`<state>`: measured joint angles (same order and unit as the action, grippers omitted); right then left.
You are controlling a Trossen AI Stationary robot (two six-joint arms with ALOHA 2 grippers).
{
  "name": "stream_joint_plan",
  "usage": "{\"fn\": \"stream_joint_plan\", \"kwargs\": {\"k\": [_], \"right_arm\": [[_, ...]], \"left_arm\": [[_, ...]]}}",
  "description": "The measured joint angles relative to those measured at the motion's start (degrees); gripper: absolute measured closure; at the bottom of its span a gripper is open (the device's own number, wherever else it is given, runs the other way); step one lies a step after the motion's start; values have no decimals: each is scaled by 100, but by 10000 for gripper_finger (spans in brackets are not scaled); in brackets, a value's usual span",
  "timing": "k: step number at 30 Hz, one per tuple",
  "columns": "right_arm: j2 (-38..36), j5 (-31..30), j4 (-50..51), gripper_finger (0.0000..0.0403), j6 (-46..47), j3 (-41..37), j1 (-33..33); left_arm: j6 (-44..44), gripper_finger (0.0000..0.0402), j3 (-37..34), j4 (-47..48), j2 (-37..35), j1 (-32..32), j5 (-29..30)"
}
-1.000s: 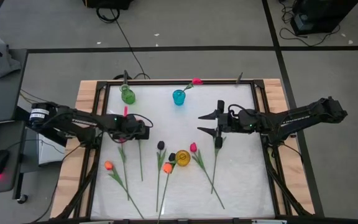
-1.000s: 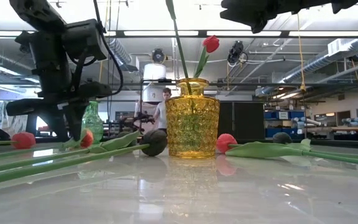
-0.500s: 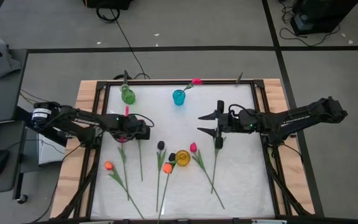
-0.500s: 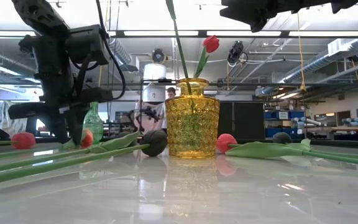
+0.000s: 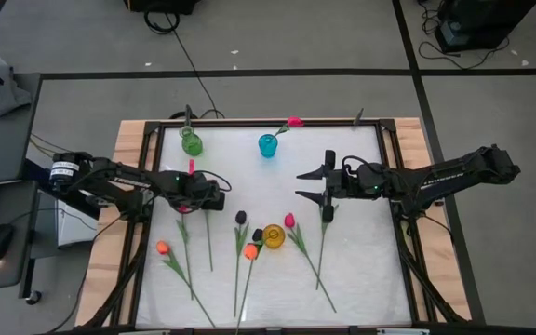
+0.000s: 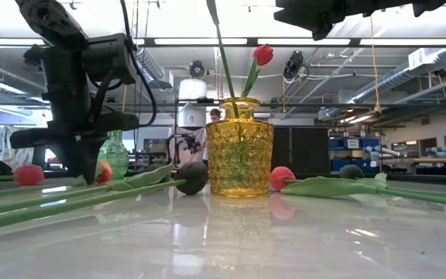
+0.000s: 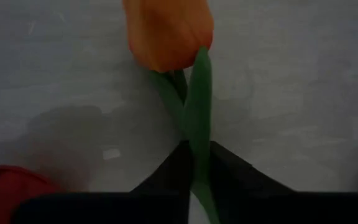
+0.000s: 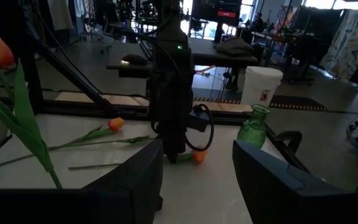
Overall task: Sort flowers into vase by color
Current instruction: Put the left orange flower into the yellow vase
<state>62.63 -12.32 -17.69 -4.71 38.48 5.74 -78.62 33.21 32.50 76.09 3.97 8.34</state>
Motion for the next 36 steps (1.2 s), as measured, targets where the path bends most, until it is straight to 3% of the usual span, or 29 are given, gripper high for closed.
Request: {"fn": "stream_joint_plan", "kwargs": {"k": [4,9,14,25,36], "right_arm": [[0,0,10,200,0,0,0],[0,0,28,200,0,0,0],[0,0,71,200,0,0,0],[0,0,257,200,7,0,0],[0,0,618,200,48,0,0]], "left_arm": [[152,392,-3,-90,0,0,-67],[326,393,66,-318,15,-9,-315],[851,395,617,-337,11,-41,-341],[2404,396,1877,-58,9,-132,-2],[3922,393,2971,231,4,-373,721]]}}
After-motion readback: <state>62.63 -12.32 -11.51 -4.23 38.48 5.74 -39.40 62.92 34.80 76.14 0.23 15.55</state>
